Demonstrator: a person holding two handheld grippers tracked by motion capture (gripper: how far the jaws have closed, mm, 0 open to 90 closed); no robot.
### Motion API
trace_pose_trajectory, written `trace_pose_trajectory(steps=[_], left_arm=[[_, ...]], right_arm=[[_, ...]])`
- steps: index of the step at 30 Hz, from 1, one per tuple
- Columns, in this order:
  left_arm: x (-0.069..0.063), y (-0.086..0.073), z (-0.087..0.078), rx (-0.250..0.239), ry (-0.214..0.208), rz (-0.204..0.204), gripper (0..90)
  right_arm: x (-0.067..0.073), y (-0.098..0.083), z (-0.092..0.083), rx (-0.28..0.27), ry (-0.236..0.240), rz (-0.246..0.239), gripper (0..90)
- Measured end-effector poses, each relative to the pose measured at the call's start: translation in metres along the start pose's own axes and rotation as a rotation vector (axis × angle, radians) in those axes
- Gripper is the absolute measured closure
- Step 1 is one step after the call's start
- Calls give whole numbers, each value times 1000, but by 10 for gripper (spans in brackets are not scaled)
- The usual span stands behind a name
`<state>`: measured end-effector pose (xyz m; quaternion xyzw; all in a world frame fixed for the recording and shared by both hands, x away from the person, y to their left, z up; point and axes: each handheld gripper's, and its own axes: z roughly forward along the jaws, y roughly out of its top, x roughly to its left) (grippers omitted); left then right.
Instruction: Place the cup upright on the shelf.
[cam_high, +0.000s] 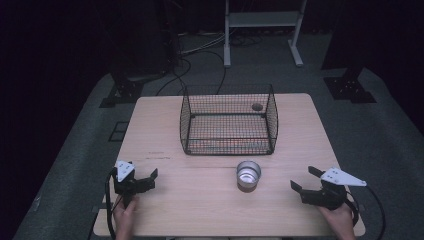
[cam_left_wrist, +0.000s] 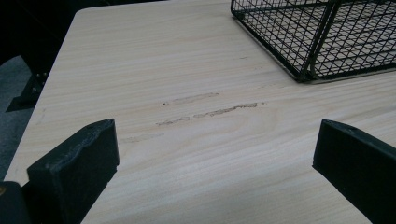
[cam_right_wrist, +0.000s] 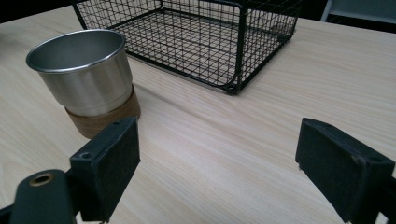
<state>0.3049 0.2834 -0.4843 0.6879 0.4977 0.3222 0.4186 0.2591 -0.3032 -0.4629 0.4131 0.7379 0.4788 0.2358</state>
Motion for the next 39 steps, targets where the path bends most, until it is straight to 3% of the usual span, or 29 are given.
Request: trace_pose_trajectory(steps=[39], left_arm=[[0, 0, -1, -4, 0, -4, 0]], right_arm=[[42, 20, 18, 51, 144, -129, 130]])
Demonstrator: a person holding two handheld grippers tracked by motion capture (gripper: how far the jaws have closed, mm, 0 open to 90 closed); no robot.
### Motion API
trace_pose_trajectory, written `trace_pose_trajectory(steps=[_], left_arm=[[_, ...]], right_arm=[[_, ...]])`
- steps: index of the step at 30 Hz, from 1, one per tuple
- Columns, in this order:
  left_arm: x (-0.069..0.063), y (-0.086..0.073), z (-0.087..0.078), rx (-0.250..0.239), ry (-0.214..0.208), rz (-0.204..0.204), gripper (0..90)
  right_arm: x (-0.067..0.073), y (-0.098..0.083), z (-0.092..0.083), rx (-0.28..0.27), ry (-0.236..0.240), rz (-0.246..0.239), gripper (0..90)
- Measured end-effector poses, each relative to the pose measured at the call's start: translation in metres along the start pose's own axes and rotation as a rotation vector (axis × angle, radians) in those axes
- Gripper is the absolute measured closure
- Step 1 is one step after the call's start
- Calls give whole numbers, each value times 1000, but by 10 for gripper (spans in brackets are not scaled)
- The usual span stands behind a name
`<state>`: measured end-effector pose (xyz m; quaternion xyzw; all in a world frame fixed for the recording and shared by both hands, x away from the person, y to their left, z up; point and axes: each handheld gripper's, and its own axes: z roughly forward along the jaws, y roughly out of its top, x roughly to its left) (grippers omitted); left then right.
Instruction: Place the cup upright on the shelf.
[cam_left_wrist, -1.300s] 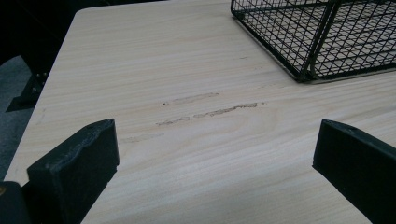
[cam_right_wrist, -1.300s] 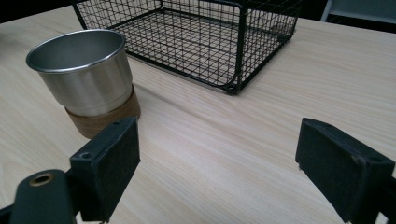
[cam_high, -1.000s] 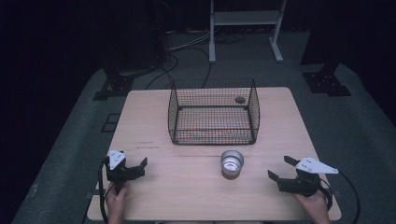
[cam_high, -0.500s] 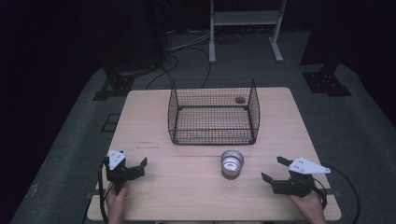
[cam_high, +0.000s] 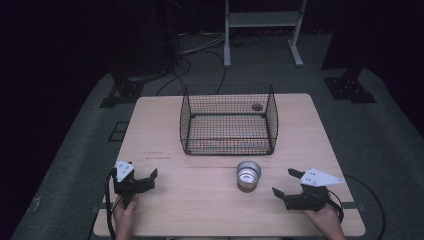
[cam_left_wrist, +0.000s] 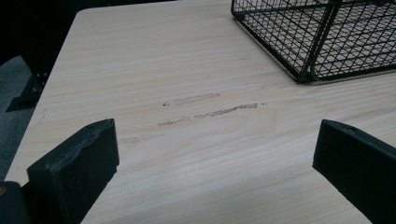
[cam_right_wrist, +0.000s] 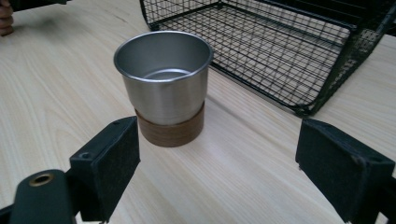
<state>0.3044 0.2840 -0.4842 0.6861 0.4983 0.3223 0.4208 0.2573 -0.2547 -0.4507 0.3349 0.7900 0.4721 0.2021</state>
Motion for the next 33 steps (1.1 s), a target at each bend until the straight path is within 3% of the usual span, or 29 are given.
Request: trace_pose_trajectory(steps=[22, 29, 33], left_arm=[[0, 0, 0, -1, -1, 1, 0], [1, 0, 0, -5, -2, 0, 0], [1, 0, 0, -5, -2, -2, 0]], right_arm=[[24, 17, 22, 59, 106, -42, 99], [27, 21, 33, 85, 116, -27, 89], [27, 22, 40, 86, 98, -29, 89]])
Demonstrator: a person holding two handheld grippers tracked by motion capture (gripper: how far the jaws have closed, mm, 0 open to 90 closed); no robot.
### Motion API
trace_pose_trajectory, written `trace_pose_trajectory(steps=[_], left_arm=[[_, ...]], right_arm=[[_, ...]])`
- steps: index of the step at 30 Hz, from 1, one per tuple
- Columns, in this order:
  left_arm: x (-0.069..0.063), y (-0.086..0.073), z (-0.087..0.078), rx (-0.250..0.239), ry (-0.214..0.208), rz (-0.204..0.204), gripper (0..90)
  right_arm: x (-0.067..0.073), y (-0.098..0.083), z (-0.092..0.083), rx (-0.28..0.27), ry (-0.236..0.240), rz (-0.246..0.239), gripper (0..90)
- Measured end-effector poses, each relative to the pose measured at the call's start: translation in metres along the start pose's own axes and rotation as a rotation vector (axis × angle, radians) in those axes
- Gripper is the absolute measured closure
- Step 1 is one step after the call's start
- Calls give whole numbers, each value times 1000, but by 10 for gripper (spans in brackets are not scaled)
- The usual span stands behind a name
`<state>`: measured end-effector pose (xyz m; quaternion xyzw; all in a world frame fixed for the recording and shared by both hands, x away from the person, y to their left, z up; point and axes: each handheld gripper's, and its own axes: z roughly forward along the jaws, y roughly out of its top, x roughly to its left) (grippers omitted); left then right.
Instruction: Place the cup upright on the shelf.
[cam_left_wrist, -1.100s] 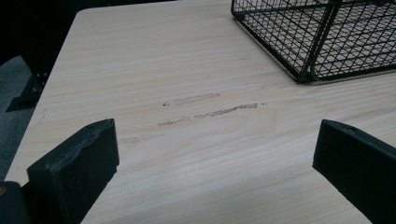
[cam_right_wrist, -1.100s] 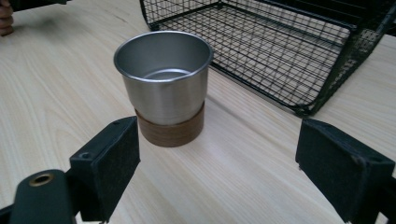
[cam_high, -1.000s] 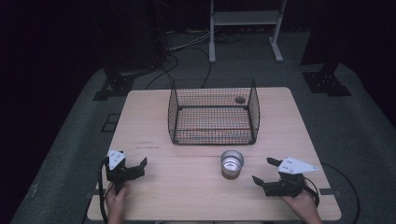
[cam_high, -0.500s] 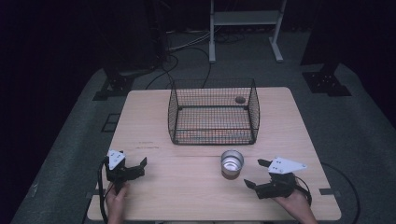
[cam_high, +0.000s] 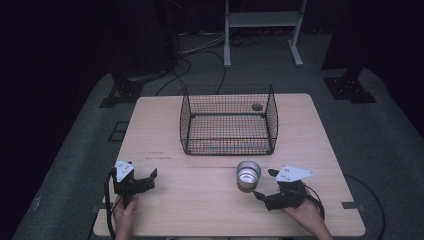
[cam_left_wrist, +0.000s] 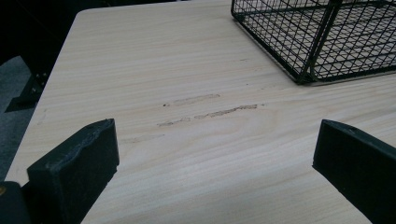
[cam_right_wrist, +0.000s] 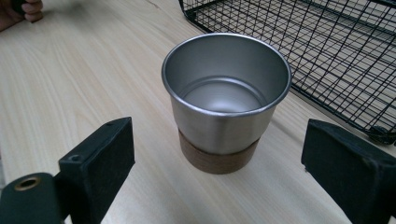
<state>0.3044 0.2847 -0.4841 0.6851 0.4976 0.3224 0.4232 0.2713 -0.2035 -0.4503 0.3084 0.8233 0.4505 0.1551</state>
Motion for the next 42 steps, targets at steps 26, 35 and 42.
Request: trace_pose_trajectory(steps=[26, 35, 42], left_arm=[[1, 0, -1, -8, -1, -8, 0], [1, 0, -1, -9, -2, -10, 0], [1, 0, -1, -8, -3, -10, 0]], right_arm=[[-9, 8, 33, 40, 1, 46, 89], [-7, 11, 46, 55, 5, 31, 89], [-7, 12, 51, 55, 12, 29, 89]])
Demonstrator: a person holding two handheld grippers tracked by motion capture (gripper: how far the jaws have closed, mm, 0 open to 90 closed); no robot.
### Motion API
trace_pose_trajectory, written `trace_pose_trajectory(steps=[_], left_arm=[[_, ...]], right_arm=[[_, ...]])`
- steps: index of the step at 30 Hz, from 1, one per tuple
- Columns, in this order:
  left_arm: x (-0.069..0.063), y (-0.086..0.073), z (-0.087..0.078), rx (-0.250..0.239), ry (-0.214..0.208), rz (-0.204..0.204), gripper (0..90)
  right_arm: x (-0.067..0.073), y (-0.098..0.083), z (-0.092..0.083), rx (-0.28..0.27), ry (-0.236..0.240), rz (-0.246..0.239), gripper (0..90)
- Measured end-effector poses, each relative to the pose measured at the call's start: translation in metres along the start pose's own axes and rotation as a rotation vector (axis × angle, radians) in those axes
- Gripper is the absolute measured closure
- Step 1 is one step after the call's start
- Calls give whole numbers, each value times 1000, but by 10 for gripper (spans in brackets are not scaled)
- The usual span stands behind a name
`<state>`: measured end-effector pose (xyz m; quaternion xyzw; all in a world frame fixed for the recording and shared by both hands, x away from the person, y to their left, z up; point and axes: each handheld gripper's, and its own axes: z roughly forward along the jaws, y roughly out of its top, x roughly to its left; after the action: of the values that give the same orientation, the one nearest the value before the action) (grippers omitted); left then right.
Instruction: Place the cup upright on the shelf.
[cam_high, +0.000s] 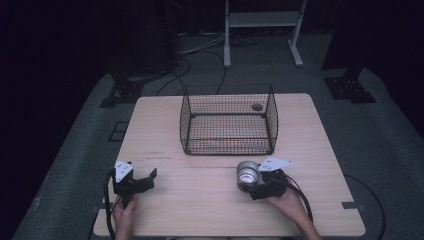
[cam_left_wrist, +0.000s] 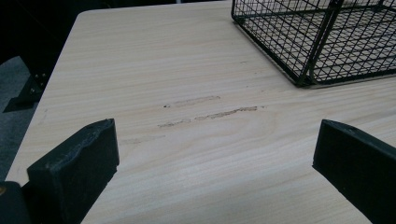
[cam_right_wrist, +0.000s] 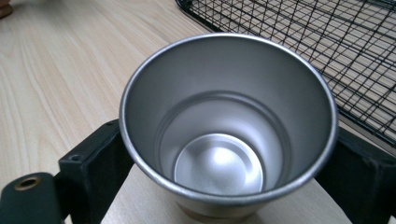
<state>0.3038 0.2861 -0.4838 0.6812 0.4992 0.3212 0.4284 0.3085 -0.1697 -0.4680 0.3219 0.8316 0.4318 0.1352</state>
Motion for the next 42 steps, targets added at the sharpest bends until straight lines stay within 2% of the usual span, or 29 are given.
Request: trace_pose_trajectory(steps=[10, 16, 30, 42], left_arm=[[0, 0, 0, -1, -1, -2, 0], [0, 0, 0, -1, -1, -3, 0], [0, 0, 0, -1, -2, -2, 0], [0, 0, 0, -1, -2, -4, 0]], right_arm=[[1, 7, 3, 14, -9, -25, 167], [4, 11, 4, 36, -18, -54, 179], [-3, 20, -8, 1, 50, 25, 180], [-5, 46, -25, -35, 91, 32, 179]])
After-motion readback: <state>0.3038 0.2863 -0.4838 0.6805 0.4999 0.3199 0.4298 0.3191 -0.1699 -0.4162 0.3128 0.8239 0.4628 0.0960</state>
